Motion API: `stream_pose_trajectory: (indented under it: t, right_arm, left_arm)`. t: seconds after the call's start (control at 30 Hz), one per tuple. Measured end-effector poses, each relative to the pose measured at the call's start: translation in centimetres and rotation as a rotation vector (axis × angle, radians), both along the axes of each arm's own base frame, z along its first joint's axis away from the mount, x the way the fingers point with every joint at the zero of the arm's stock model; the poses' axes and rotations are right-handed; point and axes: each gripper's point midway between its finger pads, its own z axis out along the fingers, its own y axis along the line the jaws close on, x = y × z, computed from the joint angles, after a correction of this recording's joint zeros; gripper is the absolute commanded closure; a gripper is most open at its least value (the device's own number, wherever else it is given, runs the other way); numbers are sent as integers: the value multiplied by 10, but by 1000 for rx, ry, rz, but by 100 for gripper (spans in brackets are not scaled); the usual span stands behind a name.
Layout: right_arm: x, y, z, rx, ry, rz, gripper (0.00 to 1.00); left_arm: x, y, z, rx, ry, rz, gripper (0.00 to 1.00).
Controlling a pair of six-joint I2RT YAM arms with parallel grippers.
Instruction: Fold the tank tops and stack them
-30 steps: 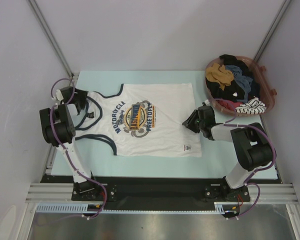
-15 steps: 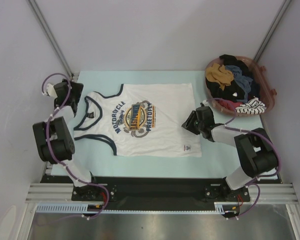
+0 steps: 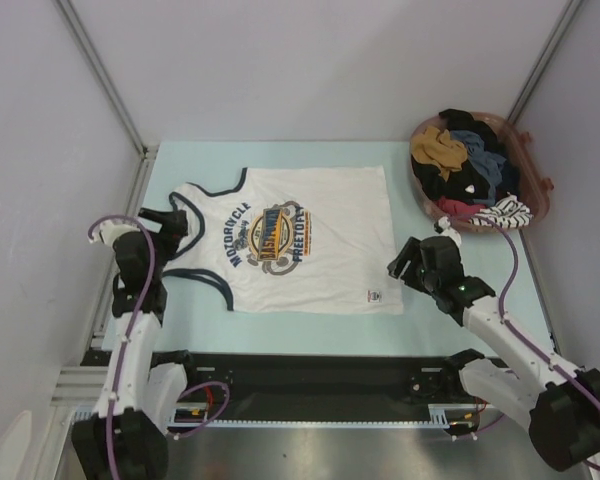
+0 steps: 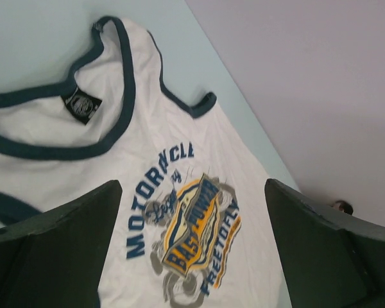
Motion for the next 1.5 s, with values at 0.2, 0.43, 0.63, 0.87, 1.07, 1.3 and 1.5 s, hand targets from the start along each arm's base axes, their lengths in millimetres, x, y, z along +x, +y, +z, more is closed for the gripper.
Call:
stream_pose_trajectory:
  t: [0.2, 0.43, 0.63, 0.87, 1.07, 1.3, 1.5]
  right_arm:
    - [-46, -19, -22, 6, 170, -87, 36]
    - [-95, -21, -64, 73, 355, -166, 51]
    - [-103, -16, -80, 91, 432, -196, 48]
    - [-94, -14, -72, 89, 415, -202, 46]
    - [-87, -13, -71, 86, 404, -207, 49]
    - [-81, -17, -76, 68, 403, -230, 49]
    - [-77, -19, -79, 62, 400, -243, 49]
  left_arm:
    - [-53, -25, -9, 48, 27, -111, 0]
    - [-90, -58, -55, 13, 117, -247, 11]
    - [-115, -88, -139, -88, 344, -356, 16]
    - [-124, -119, -156, -101, 407, -462, 19]
    - [-129, -134, -168, -116, 429, -493, 26]
    - [-131, -123, -173, -117, 440, -407, 29]
    - [-135, -106, -175, -87, 506, -315, 39]
